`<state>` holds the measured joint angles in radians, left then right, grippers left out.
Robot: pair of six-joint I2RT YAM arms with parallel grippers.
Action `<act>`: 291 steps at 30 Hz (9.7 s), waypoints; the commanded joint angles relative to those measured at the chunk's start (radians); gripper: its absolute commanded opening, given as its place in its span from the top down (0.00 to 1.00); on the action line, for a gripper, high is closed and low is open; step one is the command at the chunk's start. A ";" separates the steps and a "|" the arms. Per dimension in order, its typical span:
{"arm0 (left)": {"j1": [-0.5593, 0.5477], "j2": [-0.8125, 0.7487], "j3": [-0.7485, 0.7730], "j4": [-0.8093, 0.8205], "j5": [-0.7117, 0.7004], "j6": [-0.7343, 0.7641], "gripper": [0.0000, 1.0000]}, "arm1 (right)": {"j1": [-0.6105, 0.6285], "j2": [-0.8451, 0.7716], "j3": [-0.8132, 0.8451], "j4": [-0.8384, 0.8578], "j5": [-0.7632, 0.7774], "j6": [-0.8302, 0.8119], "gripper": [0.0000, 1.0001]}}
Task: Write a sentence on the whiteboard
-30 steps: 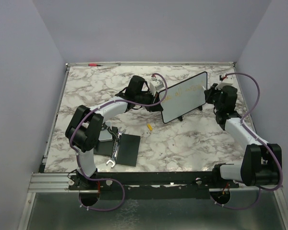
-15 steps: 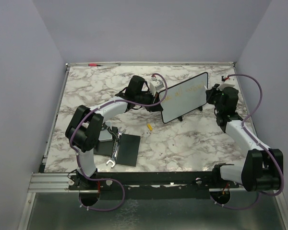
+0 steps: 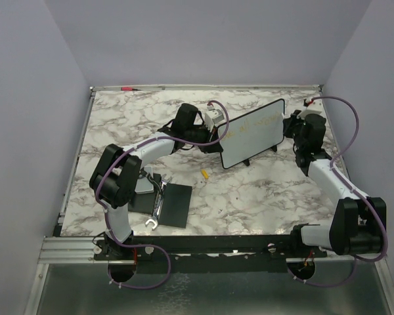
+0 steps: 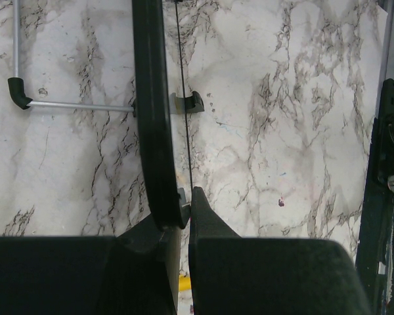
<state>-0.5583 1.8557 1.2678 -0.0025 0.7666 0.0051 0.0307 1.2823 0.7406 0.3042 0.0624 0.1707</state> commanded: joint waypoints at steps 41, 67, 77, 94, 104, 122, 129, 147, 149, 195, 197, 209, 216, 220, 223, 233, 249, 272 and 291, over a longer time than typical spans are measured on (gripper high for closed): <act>-0.002 0.008 0.015 -0.022 0.010 0.033 1.00 | -0.003 0.061 0.024 0.020 -0.026 -0.029 0.99; -0.002 0.011 0.016 -0.022 0.012 0.032 1.00 | -0.003 0.073 0.094 0.027 -0.056 -0.063 0.99; -0.002 0.010 0.016 -0.022 0.012 0.033 1.00 | -0.003 0.072 0.022 0.026 -0.050 -0.041 0.99; -0.002 0.010 0.015 -0.022 0.013 0.032 1.00 | -0.003 0.098 -0.001 0.018 0.026 -0.017 0.99; -0.002 0.012 0.016 -0.022 0.008 0.028 1.00 | -0.003 0.094 0.006 0.014 0.029 -0.024 0.99; -0.002 0.016 0.024 -0.022 -0.003 -0.002 1.00 | -0.002 -0.195 -0.036 -0.209 -0.103 0.062 0.99; -0.003 0.018 0.022 -0.022 -0.003 -0.002 1.00 | -0.003 -0.313 -0.161 -0.146 -0.491 0.095 0.99; -0.012 0.016 0.019 -0.022 -0.011 -0.002 1.00 | 0.375 -0.342 -0.286 -0.048 -0.251 0.063 0.99; -0.011 0.015 0.019 -0.021 -0.010 -0.001 1.00 | 0.407 -0.331 -0.289 -0.032 -0.200 0.066 0.99; -0.012 -0.004 0.016 -0.022 -0.005 0.002 1.00 | 0.532 -0.165 -0.328 0.055 0.041 0.086 0.99; -0.012 -0.006 0.016 -0.022 -0.004 0.002 1.00 | 0.532 -0.162 -0.328 0.055 0.043 0.087 0.99; -0.011 -0.009 0.015 -0.022 -0.004 0.002 1.00 | 0.534 -0.256 -0.308 0.046 0.032 0.089 0.99; -0.012 -0.009 0.015 -0.022 -0.003 0.001 1.00 | 0.533 -0.228 -0.286 0.066 0.046 0.071 0.99; -0.012 -0.010 0.013 -0.022 -0.002 0.003 1.00 | 0.533 -0.214 -0.283 0.090 0.047 0.069 0.99; -0.012 -0.010 0.013 -0.022 -0.002 0.003 1.00 | 0.533 -0.209 -0.279 0.101 0.048 0.069 0.99; -0.012 -0.010 0.014 -0.022 0.000 0.003 1.00 | 0.533 -0.164 -0.270 0.128 0.061 0.063 0.99; -0.012 -0.010 0.015 -0.021 0.000 0.003 1.00 | 0.547 -0.147 -0.345 0.107 0.027 0.106 0.99; -0.012 -0.007 0.013 -0.022 -0.001 0.003 1.00 | 0.586 -0.241 -0.317 0.000 0.128 0.147 0.99; -0.012 -0.010 0.013 -0.022 -0.001 0.004 1.00 | 0.584 -0.198 -0.260 0.030 0.228 0.102 0.99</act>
<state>-0.5606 1.8561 1.2678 -0.0040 0.7486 -0.0025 0.6090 1.0687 0.4423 0.3252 0.2443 0.2939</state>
